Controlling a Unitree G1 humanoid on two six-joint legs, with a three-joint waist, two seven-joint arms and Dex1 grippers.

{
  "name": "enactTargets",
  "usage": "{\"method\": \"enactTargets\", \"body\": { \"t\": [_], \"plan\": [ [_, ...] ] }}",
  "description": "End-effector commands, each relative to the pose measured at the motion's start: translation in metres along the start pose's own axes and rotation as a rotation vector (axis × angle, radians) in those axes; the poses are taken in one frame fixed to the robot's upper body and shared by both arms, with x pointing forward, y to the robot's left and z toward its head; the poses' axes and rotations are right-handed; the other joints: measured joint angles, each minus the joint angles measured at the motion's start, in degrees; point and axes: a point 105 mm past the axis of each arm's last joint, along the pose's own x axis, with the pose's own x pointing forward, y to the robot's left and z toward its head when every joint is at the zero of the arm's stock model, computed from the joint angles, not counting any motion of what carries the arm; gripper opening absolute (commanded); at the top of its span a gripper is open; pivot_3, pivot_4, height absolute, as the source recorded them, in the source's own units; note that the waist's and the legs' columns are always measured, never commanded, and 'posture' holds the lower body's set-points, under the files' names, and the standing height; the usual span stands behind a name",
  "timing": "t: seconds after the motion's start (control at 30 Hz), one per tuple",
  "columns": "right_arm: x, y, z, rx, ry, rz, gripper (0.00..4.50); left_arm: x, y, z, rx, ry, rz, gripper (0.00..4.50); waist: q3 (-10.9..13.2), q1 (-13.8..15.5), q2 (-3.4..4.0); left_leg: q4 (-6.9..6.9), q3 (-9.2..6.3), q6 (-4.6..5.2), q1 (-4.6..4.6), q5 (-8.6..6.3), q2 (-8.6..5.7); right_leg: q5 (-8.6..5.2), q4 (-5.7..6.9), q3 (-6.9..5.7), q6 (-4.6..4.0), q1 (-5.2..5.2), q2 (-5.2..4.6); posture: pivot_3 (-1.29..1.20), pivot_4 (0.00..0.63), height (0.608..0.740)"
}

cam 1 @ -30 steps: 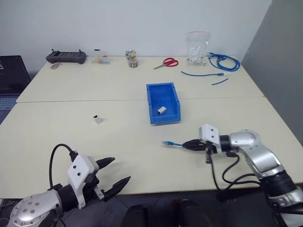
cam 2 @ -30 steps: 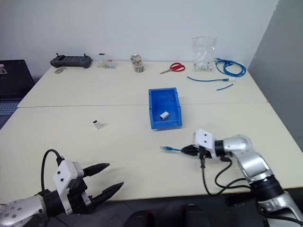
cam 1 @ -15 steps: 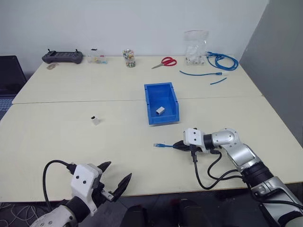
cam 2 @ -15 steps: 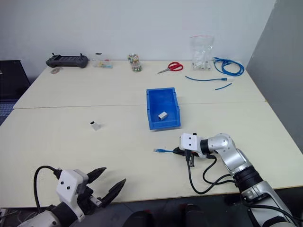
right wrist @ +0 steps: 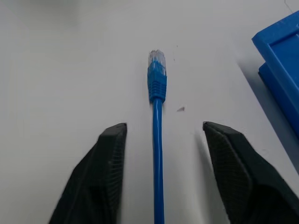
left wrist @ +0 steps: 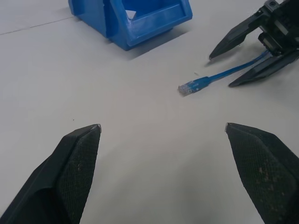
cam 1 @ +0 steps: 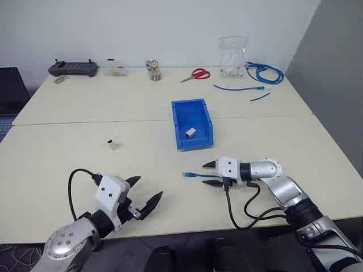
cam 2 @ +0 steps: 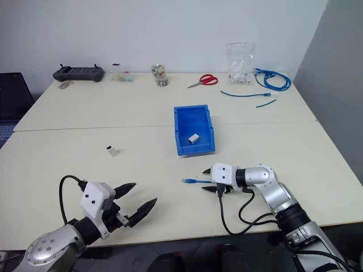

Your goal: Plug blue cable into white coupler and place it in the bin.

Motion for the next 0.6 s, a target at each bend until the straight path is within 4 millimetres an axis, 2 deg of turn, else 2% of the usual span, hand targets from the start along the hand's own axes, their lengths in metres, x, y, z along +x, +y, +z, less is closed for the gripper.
{"method": "enactTargets", "body": {
  "t": [0.03,0.07,0.1,0.13,0.17,0.37,0.5,0.6],
  "plan": [
    [-0.021,-0.004,0.009,0.038,-0.004,-0.089,3.68,0.010,0.007,0.003,0.024,0.006,-0.080,4.50,0.0,0.5,0.00,0.00,-0.02,0.00,-0.01,0.00,-0.04,0.00,-0.01,-0.03,0.00,0.00,-0.02,0.00,0.150,0.740],
    [-0.025,-0.003,0.015,0.066,-0.017,-0.109,3.97,0.013,0.009,0.004,0.036,0.010,-0.120,4.50,0.0,0.6,0.00,0.00,-0.02,0.00,-0.02,0.00,-0.04,0.00,-0.02,-0.03,0.00,0.00,-0.04,0.00,0.150,0.740],
    [-0.029,-0.002,0.020,0.096,-0.030,-0.127,4.06,0.016,0.010,0.005,0.046,0.015,-0.159,4.50,0.0,0.6,0.00,0.00,-0.01,0.00,-0.05,0.00,-0.04,0.00,-0.03,-0.03,0.00,-0.01,-0.04,0.00,0.150,0.740],
    [-0.036,-0.002,0.025,0.145,-0.045,-0.154,4.44,0.023,0.010,0.006,0.057,0.022,-0.209,4.50,0.0,0.6,0.00,0.00,0.00,0.00,-0.07,0.00,-0.04,0.00,-0.04,-0.02,0.00,-0.03,-0.05,0.00,0.150,0.740],
    [-0.040,-0.001,0.030,0.198,-0.064,-0.178,4.49,0.028,0.013,0.006,0.072,0.031,-0.249,4.50,0.0,0.8,0.02,0.00,0.00,0.00,-0.08,0.00,-0.04,0.00,-0.03,-0.02,0.00,-0.06,-0.05,0.00,0.150,0.740],
    [-0.071,0.009,0.060,0.493,-0.198,-0.255,4.49,0.063,0.023,0.010,0.171,0.110,-0.548,4.50,0.0,1.4,0.01,0.01,-0.06,-0.03,-0.09,0.02,-0.04,0.00,0.00,-0.14,0.03,-0.06,0.04,0.00,0.150,0.740],
    [-0.088,0.019,0.066,0.692,-0.250,-0.240,4.49,0.078,0.022,0.007,0.274,0.148,-0.703,4.50,0.0,1.2,0.01,0.00,0.01,-0.02,-0.13,0.01,-0.10,0.01,-0.06,-0.05,0.03,-0.06,0.15,0.00,0.150,0.740],
    [-0.098,0.032,0.072,0.751,-0.253,-0.193,4.49,0.094,0.021,0.005,0.339,0.168,-0.810,4.50,0.0,1.3,0.01,0.00,-0.01,-0.01,-0.21,0.00,-0.13,0.00,-0.11,-0.07,0.03,-0.09,0.17,0.00,0.150,0.740]
  ]
}}
